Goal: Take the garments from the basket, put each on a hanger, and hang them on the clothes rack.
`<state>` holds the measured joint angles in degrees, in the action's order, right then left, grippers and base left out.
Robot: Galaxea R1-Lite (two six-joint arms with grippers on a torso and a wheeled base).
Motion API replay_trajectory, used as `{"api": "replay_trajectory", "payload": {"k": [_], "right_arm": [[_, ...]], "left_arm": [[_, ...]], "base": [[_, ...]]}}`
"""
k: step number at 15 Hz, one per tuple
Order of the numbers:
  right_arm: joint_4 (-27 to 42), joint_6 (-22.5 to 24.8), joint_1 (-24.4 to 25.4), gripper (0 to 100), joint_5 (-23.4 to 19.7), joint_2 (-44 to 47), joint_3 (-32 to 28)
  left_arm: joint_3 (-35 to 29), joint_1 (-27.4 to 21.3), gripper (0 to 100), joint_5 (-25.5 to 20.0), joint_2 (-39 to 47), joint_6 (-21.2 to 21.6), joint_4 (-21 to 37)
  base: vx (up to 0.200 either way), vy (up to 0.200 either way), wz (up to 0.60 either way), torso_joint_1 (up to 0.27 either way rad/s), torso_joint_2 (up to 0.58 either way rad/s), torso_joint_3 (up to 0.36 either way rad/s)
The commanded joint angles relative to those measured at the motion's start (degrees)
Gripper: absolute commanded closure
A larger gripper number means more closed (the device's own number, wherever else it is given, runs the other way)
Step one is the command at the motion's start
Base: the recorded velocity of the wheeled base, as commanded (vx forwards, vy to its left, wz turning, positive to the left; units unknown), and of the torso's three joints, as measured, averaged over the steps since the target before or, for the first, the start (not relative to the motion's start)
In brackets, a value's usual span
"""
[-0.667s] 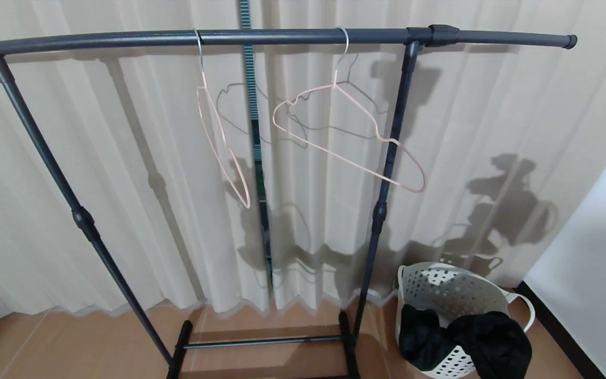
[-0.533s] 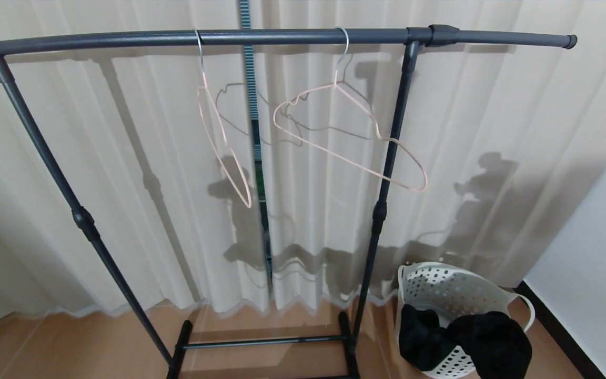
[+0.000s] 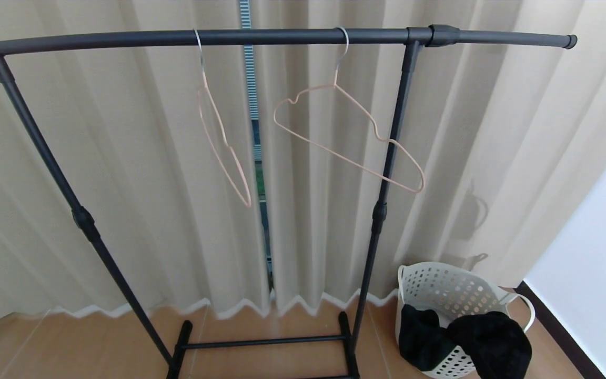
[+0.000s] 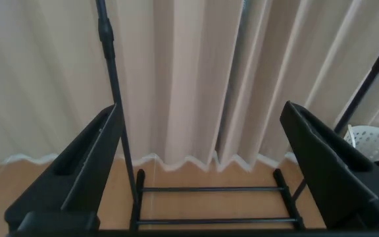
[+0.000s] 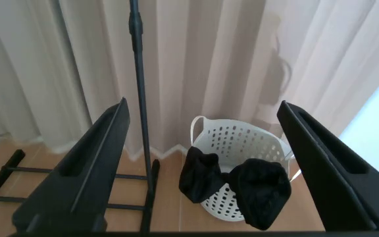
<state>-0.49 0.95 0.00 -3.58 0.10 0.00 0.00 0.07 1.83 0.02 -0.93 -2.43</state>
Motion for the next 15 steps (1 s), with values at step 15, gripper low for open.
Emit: {"api": "replay_trajectory", "payload": {"k": [15], "right_arm": [[-0.1, 0.1, 0.0, 0, 0.0, 0.0, 0.0]], "left_arm": [[0.0, 0.0, 0, 0.3, 0.0, 0.0, 0.0]], "base": [[0.0, 0.0, 0.0, -0.005, 0.01, 0.009]]}}
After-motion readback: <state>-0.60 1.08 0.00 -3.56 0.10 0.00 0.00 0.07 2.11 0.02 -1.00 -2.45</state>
